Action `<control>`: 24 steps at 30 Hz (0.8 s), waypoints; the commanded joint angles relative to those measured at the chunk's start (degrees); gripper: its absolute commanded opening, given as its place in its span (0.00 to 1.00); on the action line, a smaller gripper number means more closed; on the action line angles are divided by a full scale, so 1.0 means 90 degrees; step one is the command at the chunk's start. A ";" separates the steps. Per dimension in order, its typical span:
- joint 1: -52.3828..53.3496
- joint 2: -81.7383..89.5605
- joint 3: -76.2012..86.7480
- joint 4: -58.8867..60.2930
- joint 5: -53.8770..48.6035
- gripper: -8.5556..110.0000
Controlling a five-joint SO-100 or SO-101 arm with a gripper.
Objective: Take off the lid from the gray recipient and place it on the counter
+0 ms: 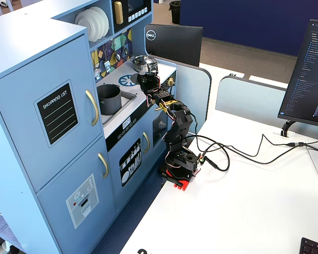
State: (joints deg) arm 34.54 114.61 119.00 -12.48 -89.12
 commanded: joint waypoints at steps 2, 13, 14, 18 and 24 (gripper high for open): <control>0.0137 -0.0488 -0.0059 -0.0723 0.0068 0.07; -0.0088 -0.1270 -0.0068 -0.1064 0.0000 0.07; -0.0117 -0.1318 -0.0078 -0.1104 0.0000 0.07; -0.0215 -0.1504 -0.0117 -0.1182 -0.0010 0.07; -0.0283 -0.1543 -0.0020 -0.1357 0.0088 0.12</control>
State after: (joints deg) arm 32.87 100.37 119.09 -22.68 -89.12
